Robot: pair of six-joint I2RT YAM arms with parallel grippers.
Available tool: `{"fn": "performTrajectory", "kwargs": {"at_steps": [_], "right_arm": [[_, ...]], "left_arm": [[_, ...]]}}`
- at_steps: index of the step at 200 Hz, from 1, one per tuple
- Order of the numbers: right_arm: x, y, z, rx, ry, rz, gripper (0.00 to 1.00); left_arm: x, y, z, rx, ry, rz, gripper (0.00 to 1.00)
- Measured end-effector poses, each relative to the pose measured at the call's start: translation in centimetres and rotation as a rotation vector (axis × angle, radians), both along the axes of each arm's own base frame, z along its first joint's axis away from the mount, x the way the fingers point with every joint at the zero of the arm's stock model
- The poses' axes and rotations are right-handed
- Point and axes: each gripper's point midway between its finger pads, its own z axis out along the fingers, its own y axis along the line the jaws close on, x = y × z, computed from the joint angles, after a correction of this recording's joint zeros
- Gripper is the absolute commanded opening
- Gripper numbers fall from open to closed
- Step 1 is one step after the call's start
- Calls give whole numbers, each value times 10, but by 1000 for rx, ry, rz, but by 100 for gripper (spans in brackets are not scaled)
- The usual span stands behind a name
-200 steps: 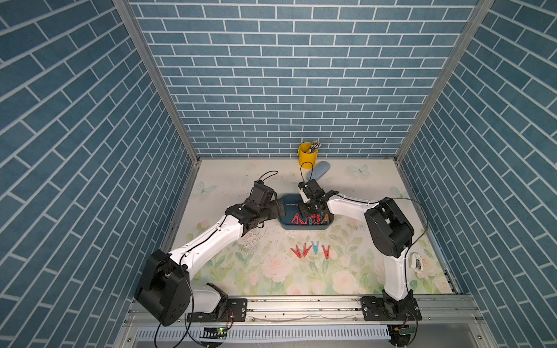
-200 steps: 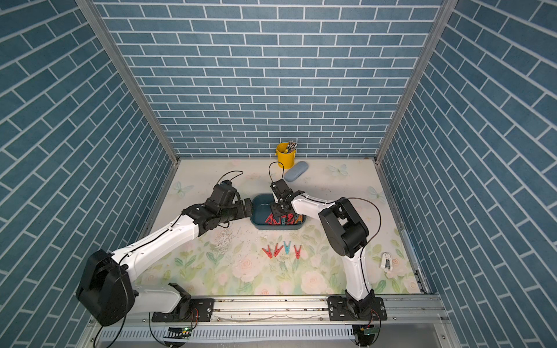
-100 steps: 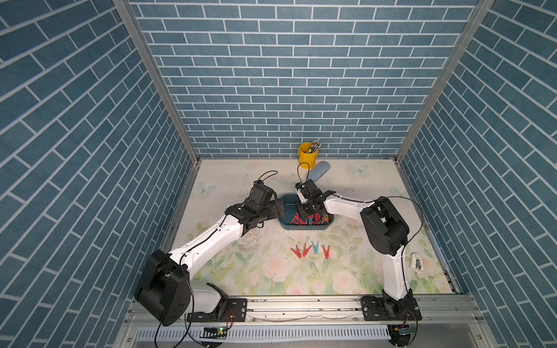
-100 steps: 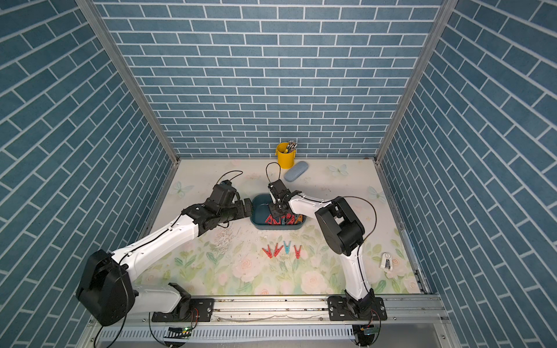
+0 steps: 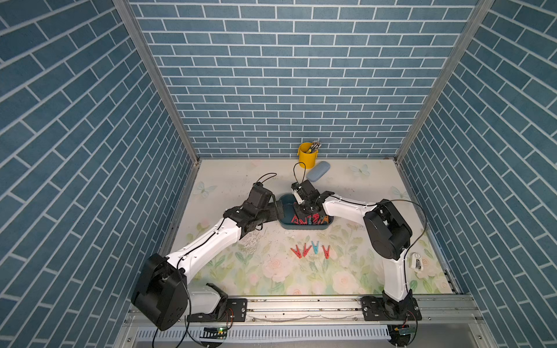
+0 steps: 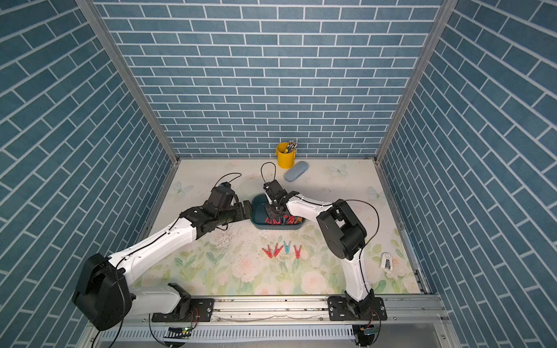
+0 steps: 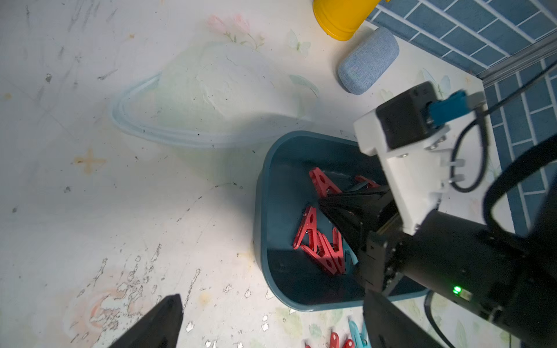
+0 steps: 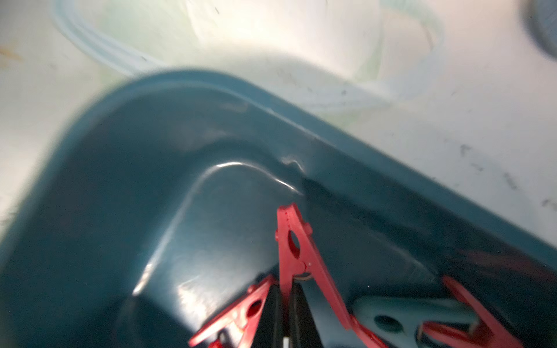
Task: Take the clothespins out of the storage box
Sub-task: Pick up the clothespin from the storage box, then place the clothespin at the center of the board.
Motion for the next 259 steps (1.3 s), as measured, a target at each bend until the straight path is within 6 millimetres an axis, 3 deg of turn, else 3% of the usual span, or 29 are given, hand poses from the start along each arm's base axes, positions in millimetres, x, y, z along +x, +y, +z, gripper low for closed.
{"fn": "performTrajectory", "kwargs": {"at_steps": [40,79,128,177,259], "right_arm": [[-11,-5,46,87,-41,-49,0],[-39,-30,56,126,-15,-130,0],[-85,-72,45,144,37,-252,0],[-129,-115,19,143,95,-365,0],[-172,-154,-26,84,178,-456,0]], "left_arm": [[-3,-3,1,-10,-5,-30,100],[-5,-9,3,-19,-10,-73,100],[-9,-20,2,-47,-8,-146,100],[-8,-31,-4,-72,8,-190,99],[-8,-35,-9,-79,19,-203,100]]}}
